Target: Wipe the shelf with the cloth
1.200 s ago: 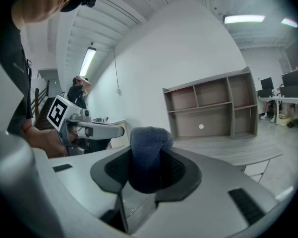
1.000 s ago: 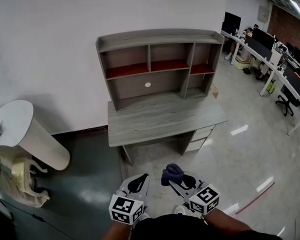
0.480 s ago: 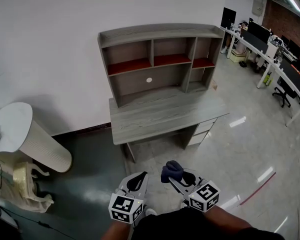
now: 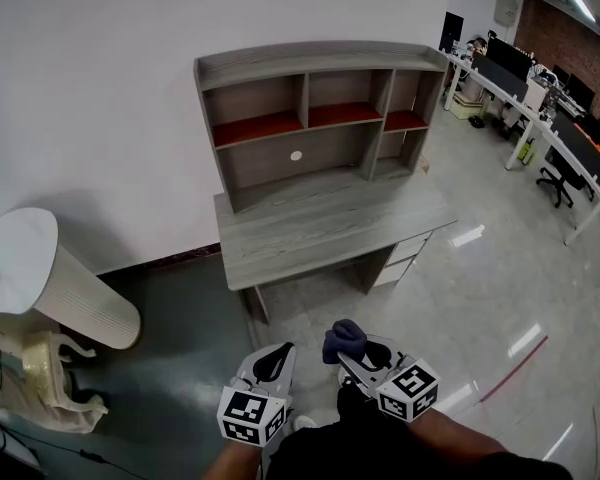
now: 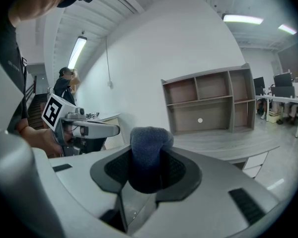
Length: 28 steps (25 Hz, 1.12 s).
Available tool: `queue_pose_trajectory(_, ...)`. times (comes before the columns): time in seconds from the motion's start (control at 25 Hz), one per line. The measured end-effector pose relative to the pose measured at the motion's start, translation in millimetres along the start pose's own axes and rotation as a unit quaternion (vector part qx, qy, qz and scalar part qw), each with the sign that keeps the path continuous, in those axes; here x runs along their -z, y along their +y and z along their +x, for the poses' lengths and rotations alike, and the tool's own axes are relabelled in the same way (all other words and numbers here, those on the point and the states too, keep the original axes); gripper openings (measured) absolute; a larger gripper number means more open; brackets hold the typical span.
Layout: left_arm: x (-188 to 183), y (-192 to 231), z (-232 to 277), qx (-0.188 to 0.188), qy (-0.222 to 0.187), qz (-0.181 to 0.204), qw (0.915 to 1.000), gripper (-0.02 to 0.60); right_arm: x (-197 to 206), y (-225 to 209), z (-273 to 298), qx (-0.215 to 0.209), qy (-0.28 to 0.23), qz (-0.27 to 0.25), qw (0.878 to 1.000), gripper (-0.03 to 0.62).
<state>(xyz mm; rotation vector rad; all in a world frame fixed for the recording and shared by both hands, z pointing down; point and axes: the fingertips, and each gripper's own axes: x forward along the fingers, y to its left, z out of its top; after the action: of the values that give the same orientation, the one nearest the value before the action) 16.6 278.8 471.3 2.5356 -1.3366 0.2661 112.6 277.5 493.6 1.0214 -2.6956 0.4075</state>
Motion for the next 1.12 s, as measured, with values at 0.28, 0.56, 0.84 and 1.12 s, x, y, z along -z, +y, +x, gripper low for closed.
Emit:
queue_pose_trajectory(0.28, -9.8, 23.5, 28.1, -0.019, 0.006, -0.002, 0.9998, 0.009, -17.8, -23.8, 35.6, -0.031, -0.006, -0.010, 0.999, 0.143)
queue_pose_trajectory(0.56, -43.9, 57.4, 86.7, -0.043, 0.000, -0.019, 0.9989, 0.009, -57.1, -85.6, 76.6, -0.053, -0.016, -0.022, 0.998, 0.143)
queue_pose_trajectory(0.84, -74.8, 70.6, 152.3, -0.072, -0.009, -0.008, 0.9973, 0.011, -77.6, -152.9, 101.2, -0.074, -0.013, -0.030, 0.997, 0.143)
queue_pose_trajectory(1.12, -83.9, 79.1, 193.2, -0.111, -0.001, -0.010, 0.9938, 0.011, -85.4, -198.8, 122.2, -0.105, -0.007, -0.022, 0.994, 0.144)
